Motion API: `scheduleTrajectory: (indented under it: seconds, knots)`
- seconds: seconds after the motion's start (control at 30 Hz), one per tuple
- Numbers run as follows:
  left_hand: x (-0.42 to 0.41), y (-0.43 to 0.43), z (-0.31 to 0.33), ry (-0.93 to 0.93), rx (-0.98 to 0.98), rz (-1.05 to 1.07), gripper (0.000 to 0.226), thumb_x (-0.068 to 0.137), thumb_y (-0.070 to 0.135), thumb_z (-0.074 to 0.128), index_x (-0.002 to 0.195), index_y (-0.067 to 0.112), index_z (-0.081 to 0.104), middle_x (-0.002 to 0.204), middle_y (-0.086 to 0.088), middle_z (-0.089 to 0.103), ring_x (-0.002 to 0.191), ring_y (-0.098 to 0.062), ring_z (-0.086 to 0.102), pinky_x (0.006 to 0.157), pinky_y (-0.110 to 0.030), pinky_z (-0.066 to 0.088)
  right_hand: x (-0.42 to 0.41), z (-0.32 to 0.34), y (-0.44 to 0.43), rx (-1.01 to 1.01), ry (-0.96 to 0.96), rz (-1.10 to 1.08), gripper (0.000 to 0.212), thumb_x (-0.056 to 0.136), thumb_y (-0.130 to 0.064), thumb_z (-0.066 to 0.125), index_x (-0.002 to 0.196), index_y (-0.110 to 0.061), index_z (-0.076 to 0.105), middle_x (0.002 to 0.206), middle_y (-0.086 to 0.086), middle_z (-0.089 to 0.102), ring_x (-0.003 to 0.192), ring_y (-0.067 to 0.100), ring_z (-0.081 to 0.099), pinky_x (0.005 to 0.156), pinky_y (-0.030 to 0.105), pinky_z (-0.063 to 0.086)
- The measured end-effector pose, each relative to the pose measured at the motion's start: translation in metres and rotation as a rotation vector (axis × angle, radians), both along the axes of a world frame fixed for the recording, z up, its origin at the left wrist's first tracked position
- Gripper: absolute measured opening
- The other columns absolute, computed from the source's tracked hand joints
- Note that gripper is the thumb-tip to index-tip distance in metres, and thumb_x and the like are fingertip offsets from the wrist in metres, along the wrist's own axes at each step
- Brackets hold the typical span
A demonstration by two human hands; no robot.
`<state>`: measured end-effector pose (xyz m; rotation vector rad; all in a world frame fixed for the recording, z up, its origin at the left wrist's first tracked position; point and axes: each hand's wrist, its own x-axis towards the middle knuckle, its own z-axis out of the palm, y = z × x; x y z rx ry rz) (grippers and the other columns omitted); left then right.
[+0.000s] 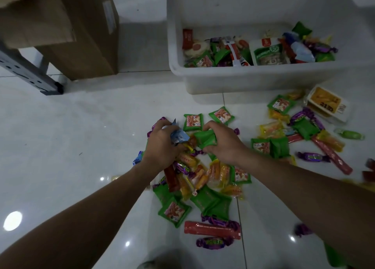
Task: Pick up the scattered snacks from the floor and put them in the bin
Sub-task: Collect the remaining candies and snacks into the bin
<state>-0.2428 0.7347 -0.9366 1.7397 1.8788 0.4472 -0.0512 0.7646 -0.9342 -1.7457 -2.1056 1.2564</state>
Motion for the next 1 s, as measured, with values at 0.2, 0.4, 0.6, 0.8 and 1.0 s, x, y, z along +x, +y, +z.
scheduleTrajectory:
  seconds: [0.2,0.4,0.6,0.8,1.0]
  knots:
    - [-0.004,-0.002,0.005,-0.020,0.026,0.042,0.050,0.076,0.014,0.076,0.123,0.004,0.061,0.129,-0.010,0.048,0.114,-0.024,0.052,0.091,-0.014,0.033,0.004,0.009,-0.010,0.035,0.098,-0.095,0.040,0.082,-0.012,0.073,0.110,-0.027,0.048,0.117,-0.001,0.052,0.106,0.019,0.051,0.085,0.032,0.046]
    - [-0.003,-0.002,0.031,-0.089,0.160,0.036,0.052,0.071,0.015,0.081,0.119,0.004,0.064,0.126,-0.008,0.050,0.100,-0.024,0.060,0.092,-0.033,0.051,0.005,0.030,-0.016,0.121,0.162,-0.197,0.045,0.080,-0.013,0.076,0.100,-0.038,0.045,0.110,-0.003,0.058,0.092,0.018,0.059,0.078,0.032,0.052]
    - [-0.004,0.003,0.075,-0.097,0.256,0.014,0.050,0.072,0.011,0.078,0.119,0.004,0.064,0.125,-0.007,0.050,0.095,-0.022,0.061,0.090,-0.033,0.052,0.008,0.081,-0.006,0.161,0.234,-0.276,0.040,0.079,-0.011,0.077,0.105,-0.024,0.050,0.106,0.004,0.060,0.094,0.020,0.059,0.077,0.028,0.051]
    - [-0.010,0.017,0.138,-0.071,0.312,0.002,0.051,0.073,0.013,0.078,0.121,0.004,0.063,0.126,-0.008,0.050,0.097,-0.024,0.061,0.090,-0.036,0.053,0.013,0.141,0.004,0.164,0.273,-0.332,0.039,0.080,-0.010,0.076,0.107,-0.021,0.051,0.102,-0.002,0.058,0.087,0.011,0.056,0.060,0.008,0.041]
    - [0.001,0.051,0.192,-0.022,0.403,-0.066,0.052,0.072,0.014,0.078,0.121,0.005,0.062,0.125,-0.008,0.052,0.103,-0.024,0.058,0.093,-0.031,0.048,0.018,0.191,0.025,0.243,0.245,-0.349,0.043,0.079,-0.013,0.077,0.114,-0.019,0.052,0.106,-0.006,0.048,0.098,0.014,0.050,0.075,0.022,0.039]
